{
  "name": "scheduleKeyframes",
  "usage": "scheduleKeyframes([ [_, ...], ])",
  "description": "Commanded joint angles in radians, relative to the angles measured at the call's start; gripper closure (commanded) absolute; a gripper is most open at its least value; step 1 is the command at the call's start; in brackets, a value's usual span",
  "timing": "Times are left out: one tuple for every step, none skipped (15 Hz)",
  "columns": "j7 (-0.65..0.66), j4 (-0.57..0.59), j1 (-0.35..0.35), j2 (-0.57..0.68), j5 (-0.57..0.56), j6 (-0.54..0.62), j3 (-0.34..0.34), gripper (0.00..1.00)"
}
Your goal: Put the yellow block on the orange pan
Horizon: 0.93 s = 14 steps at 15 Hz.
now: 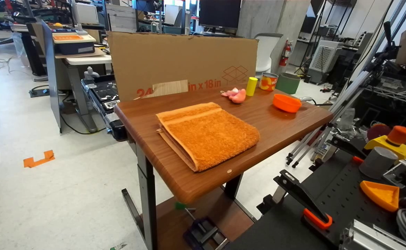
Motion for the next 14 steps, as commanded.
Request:
scheduleKeyframes([
  [0.111,0.081,0.061,0.194,0.178,0.120,0.015,0.00],
  [0.137,0.106,0.079,0.257,0.239,0.176,0.021,0.00],
  [0.161,0.133,0.089,0.311,0.275,0.229,0.031,0.00],
  [0.183,0.172,0.097,0.375,0.315,0.287,0.039,0.00],
  [0.203,0.205,0.103,0.427,0.351,0.343,0.049,0.00],
  [0.232,0.244,0.101,0.482,0.372,0.389,0.060,0.00],
  [0.253,0.273,0.099,0.523,0.390,0.432,0.070,0.00],
  [0.276,0.310,0.096,0.571,0.406,0.462,0.080,0.00],
  [0.298,0.343,0.096,0.611,0.440,0.491,0.088,0.00],
  [0.324,0.388,0.093,0.661,0.469,0.500,0.095,0.00],
  [0.347,0.423,0.090,0.700,0.480,0.517,0.101,0.00],
  [0.372,0.465,0.087,0.745,0.481,0.522,0.103,0.00],
  [0.401,0.503,0.086,0.785,0.471,0.525,0.102,0.00],
  [0.430,0.544,0.086,0.829,0.457,0.527,0.099,0.00],
])
